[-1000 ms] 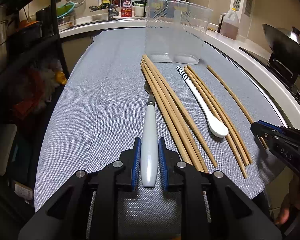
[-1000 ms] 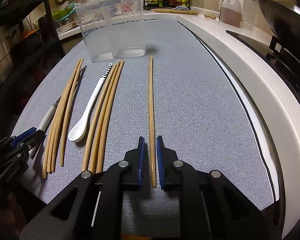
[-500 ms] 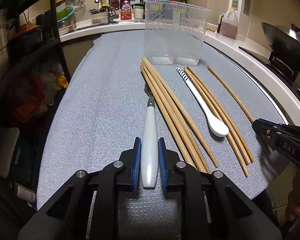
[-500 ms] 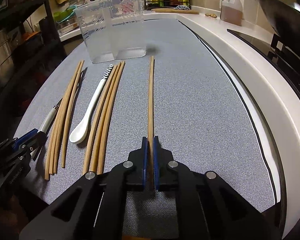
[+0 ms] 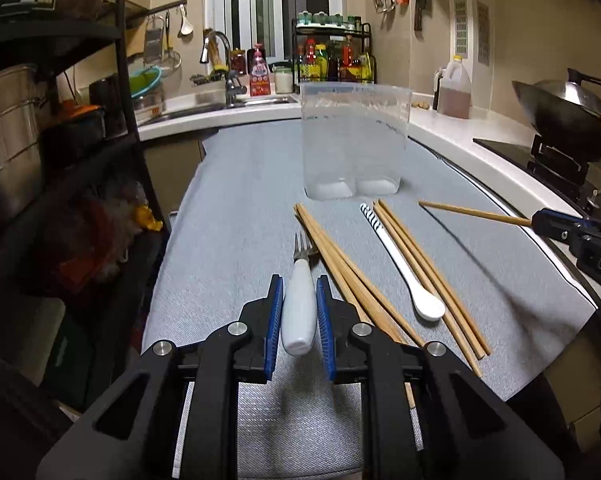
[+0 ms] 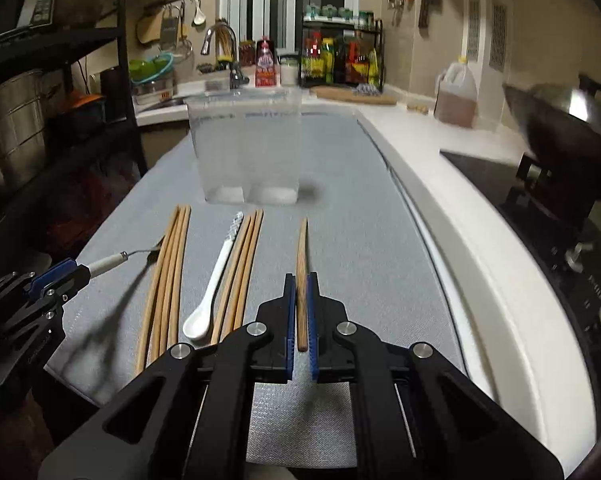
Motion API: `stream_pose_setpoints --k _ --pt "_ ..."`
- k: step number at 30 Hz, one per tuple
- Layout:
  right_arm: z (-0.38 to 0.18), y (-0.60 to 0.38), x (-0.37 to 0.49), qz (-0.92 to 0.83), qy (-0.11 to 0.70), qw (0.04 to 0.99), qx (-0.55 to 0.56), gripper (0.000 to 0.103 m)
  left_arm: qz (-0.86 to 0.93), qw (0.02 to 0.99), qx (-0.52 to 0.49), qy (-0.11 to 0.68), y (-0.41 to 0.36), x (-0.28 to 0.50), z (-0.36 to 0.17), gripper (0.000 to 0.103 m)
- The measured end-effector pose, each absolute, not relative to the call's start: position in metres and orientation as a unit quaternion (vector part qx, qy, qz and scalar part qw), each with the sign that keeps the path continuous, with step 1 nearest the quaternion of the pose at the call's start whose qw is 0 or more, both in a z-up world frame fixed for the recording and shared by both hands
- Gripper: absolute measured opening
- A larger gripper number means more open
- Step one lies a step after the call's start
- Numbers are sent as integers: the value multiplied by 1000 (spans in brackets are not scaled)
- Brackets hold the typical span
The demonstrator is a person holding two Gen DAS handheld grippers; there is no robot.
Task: Organize utensils
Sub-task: 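Lift the fork with the left tool while the right tool carries the chopstick to the container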
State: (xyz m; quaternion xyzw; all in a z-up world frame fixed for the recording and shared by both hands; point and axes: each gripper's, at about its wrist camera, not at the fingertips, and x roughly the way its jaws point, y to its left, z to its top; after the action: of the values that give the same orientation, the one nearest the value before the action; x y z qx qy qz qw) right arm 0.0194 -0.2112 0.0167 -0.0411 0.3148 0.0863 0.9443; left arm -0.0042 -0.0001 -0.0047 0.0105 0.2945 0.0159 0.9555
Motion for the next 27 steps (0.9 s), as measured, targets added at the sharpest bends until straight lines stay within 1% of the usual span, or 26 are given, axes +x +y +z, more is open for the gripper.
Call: stream_pose_setpoints --k 9,15,22,27 --pt "62 -224 10 63 263 963 -17 5 3 962 11 273 9 -5 18 17" --pt "86 -226 19 69 244 967 -7 5 -4 964 -3 268 17 4 31 17" --pt "97 -222 40 91 250 964 -19 5 -13 969 0 247 19 23 58 17" --pt "103 -220 54 99 258 961 -15 5 -29 968 -9 248 24 44 76 16"
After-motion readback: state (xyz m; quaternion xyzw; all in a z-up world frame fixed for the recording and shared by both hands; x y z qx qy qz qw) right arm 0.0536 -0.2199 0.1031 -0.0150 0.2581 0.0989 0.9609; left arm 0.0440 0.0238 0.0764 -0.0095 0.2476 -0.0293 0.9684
